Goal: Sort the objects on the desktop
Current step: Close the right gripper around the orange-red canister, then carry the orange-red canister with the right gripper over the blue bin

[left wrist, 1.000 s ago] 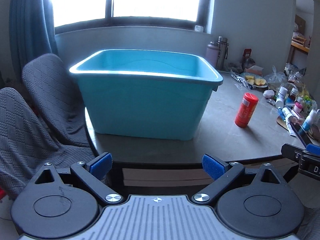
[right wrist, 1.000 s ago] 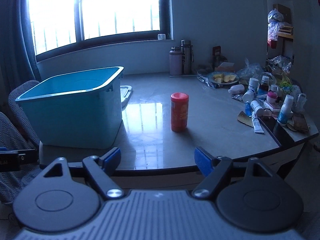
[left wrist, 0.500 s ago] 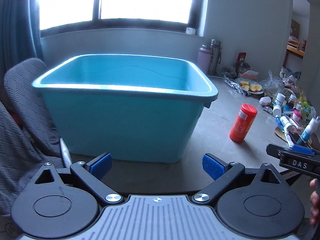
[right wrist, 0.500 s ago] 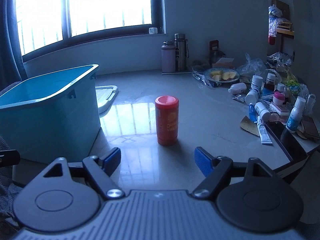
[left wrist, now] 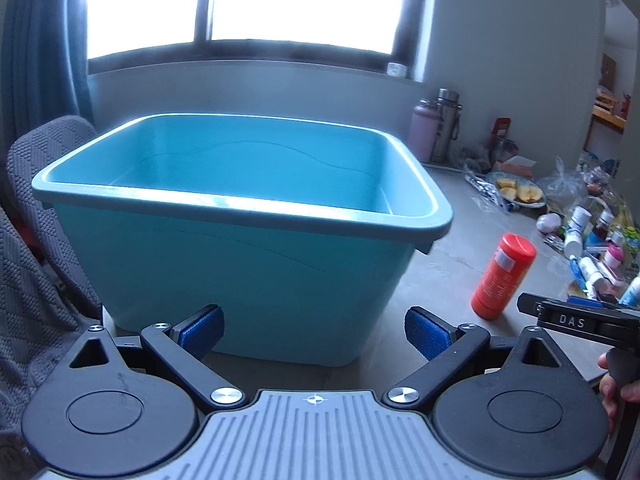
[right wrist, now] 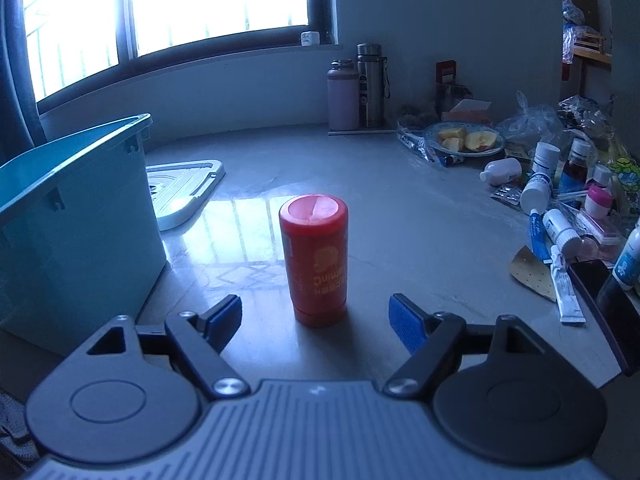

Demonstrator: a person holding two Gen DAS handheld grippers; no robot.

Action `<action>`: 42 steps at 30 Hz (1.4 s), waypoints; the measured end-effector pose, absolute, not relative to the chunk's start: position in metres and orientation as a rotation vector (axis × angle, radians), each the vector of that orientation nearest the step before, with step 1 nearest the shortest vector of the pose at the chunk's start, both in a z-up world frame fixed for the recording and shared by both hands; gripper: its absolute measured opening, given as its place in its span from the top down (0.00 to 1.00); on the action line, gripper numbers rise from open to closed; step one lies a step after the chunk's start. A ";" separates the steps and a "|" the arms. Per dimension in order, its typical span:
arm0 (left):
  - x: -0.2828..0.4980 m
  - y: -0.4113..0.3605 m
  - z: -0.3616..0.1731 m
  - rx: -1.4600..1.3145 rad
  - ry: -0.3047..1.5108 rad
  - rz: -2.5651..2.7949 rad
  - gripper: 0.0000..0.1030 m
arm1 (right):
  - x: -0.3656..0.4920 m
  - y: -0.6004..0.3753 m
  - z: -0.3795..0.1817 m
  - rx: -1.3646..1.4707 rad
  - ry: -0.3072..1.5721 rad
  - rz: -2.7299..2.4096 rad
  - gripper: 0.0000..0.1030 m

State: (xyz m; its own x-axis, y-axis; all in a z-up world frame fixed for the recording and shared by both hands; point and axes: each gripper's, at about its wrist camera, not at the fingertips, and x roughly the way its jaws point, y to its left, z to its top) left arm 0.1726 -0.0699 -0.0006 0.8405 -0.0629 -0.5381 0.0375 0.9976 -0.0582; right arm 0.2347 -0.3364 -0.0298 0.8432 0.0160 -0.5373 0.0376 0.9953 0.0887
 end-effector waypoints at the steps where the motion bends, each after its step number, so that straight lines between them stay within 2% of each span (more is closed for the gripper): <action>1: 0.174 -0.070 -0.001 -0.049 0.571 -0.045 0.04 | 0.241 -0.337 -0.032 0.093 0.570 -0.003 0.22; 10: 0.183 -0.070 0.004 -0.064 0.568 0.045 0.04 | 0.302 -0.340 -0.045 0.044 0.568 0.025 0.24; 11: 0.183 -0.070 0.004 -0.063 0.569 0.052 0.04 | 0.305 -0.340 -0.046 0.040 0.564 0.028 0.53; 24: 0.161 -0.046 0.010 -0.076 0.557 0.067 0.04 | 0.279 -0.321 -0.013 0.003 0.547 0.045 0.52; 42: 0.110 0.024 0.030 -0.099 0.570 0.033 0.04 | 0.169 -0.269 0.051 -0.014 0.469 -0.011 0.52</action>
State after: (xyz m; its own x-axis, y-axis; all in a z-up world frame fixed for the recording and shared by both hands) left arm 0.1103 0.0237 0.0302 0.8415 0.0035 -0.5403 -0.0586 0.9947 -0.0847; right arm 0.1691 -0.2690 0.0510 0.8919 -0.0137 -0.4521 0.0072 0.9998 -0.0162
